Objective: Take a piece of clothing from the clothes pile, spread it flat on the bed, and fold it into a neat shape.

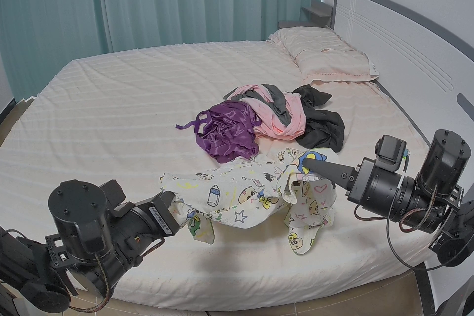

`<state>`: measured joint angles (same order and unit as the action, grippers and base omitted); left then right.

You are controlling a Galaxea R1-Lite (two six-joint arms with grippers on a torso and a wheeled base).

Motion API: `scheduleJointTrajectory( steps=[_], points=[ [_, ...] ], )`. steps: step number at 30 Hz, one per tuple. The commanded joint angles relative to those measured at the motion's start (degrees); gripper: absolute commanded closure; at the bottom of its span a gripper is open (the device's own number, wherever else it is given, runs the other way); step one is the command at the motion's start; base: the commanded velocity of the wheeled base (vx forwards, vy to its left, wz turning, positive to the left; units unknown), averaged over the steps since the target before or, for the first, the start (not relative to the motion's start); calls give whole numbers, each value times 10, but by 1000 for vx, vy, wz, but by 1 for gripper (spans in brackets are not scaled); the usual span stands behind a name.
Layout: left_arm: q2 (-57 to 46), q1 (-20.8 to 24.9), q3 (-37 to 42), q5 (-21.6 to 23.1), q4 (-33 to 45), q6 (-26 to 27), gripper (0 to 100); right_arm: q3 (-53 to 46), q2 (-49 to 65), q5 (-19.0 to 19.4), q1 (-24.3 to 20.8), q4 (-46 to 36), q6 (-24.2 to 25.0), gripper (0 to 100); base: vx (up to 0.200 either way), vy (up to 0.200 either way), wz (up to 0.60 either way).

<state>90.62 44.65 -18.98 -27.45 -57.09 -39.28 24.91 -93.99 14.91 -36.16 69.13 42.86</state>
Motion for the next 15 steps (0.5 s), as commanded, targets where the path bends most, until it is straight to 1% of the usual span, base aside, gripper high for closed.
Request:
scheduleJointTrajectory(
  steps=[1, 8, 15],
  points=[
    [-12, -2, 0, -1, 0, 0, 100, 15, -3, 0, -8, -1, -1, 100, 0, 200, 0],
    [-27, -2, -7, -1, 2, 0, 100, 24, -7, -1, -27, -5, -1, 100, 0, 200, 0],
    [-39, -5, -9, -1, 4, 2, 100, 44, -23, 0, -30, -5, -2, 100, 0, 200, 0]
  ],
)
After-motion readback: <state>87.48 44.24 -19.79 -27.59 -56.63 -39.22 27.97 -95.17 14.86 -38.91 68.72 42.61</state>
